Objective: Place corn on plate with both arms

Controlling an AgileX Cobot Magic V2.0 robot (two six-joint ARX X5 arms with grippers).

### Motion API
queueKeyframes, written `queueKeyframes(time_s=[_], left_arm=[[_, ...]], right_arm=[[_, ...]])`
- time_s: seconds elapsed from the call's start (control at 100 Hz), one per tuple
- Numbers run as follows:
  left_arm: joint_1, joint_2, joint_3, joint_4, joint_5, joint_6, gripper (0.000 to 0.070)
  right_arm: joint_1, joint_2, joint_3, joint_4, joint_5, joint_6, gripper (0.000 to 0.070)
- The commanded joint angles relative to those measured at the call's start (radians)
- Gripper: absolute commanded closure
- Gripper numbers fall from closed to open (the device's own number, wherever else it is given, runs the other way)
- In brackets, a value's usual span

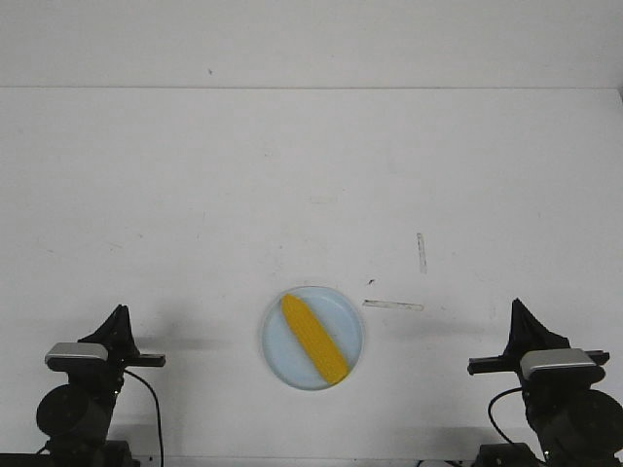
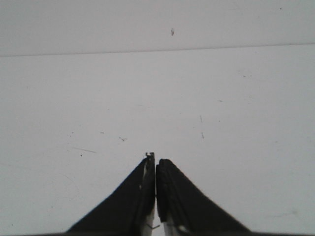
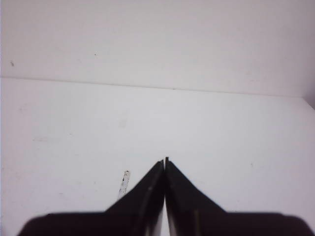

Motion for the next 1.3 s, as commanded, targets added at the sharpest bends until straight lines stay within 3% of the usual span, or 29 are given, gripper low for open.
queueKeyframes(time_s=[0.0, 0.12, 0.16, 1.02, 1.29], left_arm=[[0.001, -0.002, -0.054, 0.066, 0.002, -0.002, 0.0700], [0.000, -0.002, -0.172, 0.194, 0.008, -0.001, 0.0700], [0.000, -0.002, -0.168, 0.150, 0.009, -0.003, 0.0700], [0.000, -0.002, -0.168, 0.156, 0.008, -0.001, 0.0700], [0.000, -0.002, -0.168, 0.156, 0.008, -0.001, 0.0700]], right_arm=[[0.001, -0.001, 0.005, 0.016, 0.000, -0.005, 0.0700], [0.001, -0.001, 0.006, 0.016, 0.000, -0.005, 0.0700], [0.001, -0.001, 0.006, 0.016, 0.000, -0.005, 0.0700], [0.001, -0.001, 0.006, 0.016, 0.000, -0.005, 0.0700], [-0.040, -0.019, -0.070, 0.096, 0.005, -0.023, 0.0700]])
